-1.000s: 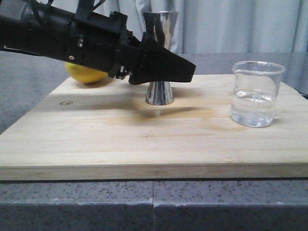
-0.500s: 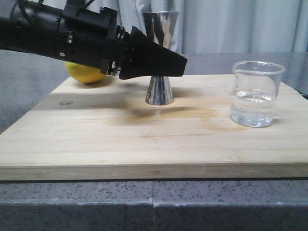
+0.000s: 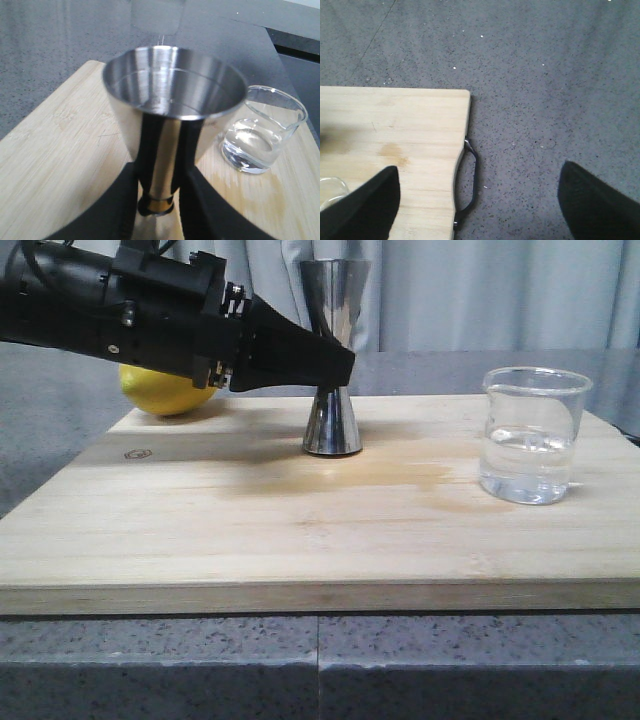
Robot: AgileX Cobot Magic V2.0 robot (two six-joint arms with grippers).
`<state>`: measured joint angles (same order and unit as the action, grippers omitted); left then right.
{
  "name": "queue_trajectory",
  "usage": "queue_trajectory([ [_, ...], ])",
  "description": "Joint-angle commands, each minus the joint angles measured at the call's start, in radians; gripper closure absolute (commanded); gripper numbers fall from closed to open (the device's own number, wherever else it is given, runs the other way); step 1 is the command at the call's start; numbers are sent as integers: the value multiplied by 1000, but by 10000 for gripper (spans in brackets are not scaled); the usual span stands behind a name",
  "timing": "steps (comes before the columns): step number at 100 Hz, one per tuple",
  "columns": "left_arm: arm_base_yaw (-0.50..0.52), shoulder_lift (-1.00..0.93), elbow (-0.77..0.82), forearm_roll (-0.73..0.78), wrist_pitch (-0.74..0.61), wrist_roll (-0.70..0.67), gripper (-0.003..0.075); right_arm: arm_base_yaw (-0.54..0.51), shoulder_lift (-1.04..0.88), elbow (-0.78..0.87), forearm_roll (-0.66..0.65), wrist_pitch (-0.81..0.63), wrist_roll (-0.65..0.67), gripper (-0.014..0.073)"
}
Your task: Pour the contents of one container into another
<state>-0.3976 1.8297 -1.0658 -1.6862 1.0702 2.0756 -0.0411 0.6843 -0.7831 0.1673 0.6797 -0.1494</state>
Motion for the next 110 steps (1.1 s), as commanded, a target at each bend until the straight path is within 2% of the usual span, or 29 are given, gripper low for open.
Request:
queue_trajectory([
  [1,-1,-42,-27,-56,60,5,564,0,4,-34,47,-47,-53,9],
  [18,-1,-42,-27,-56,63,14,564,2,4,-34,229,-36,-248,9],
  [30,-1,-42,-27,-54,92,50,564,2,4,-17,315,-28,-340,9],
  [38,-1,-42,-28,-54,99,52,564,2,4,21,382,-30,-396,9],
  [64,-1,-42,-28,-54,113,53,564,2,4,159,704,-51,-700,9],
  [110,-1,-81,-28,-49,123,53,564,2,4,274,922,-21,-947,9],
])
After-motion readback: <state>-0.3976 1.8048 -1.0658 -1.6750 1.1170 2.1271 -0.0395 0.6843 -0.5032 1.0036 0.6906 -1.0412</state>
